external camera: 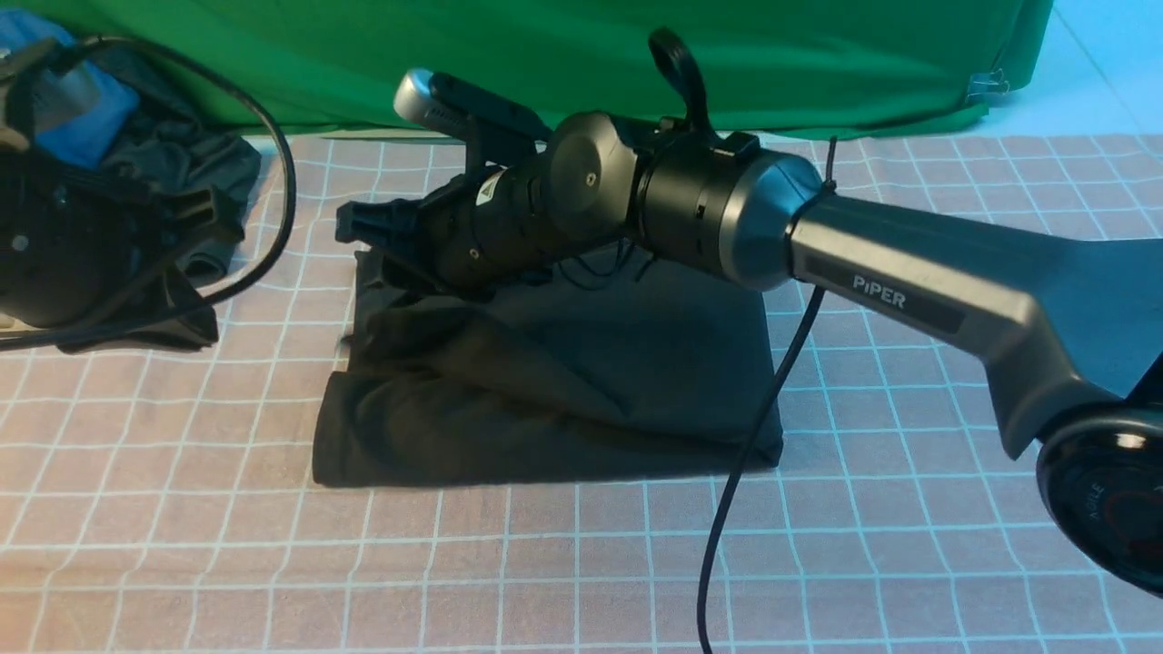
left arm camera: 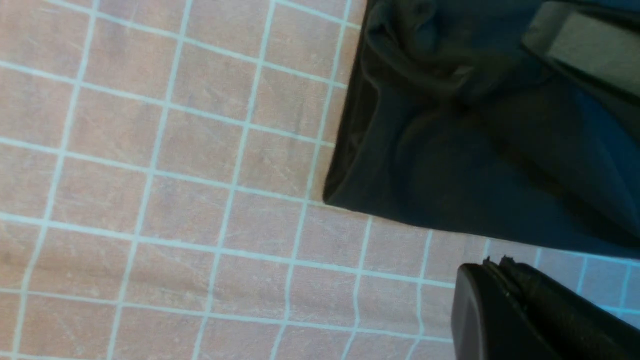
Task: Fold a long-sleeved shirt over a pink coffee tablecloth.
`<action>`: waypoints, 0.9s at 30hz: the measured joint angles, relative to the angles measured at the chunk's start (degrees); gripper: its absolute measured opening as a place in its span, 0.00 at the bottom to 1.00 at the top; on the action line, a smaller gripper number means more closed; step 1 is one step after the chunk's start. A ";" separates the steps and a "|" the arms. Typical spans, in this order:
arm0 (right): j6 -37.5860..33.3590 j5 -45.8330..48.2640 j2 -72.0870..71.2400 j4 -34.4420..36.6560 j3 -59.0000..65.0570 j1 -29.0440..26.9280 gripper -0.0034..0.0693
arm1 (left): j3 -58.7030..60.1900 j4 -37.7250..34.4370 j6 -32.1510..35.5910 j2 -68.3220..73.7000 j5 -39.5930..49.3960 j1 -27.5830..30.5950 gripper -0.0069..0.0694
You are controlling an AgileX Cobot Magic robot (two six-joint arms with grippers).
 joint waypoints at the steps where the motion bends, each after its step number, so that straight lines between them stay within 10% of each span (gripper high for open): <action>1: -0.85 0.23 -0.16 0.00 0.00 0.00 0.65 | 0.00 -0.31 0.19 0.00 0.00 0.00 0.11; 5: -8.38 5.42 -1.56 -0.87 -0.66 -1.32 0.65 | 0.00 -0.94 0.59 0.00 0.10 0.00 0.11; 13: -14.03 20.56 -5.77 -10.45 -2.86 -6.76 0.12 | 0.06 -1.49 0.64 -2.52 0.38 0.00 0.11; 27: -16.64 23.46 4.11 -11.83 -2.81 1.99 0.10 | 0.06 -1.63 0.64 -6.74 0.44 0.00 0.11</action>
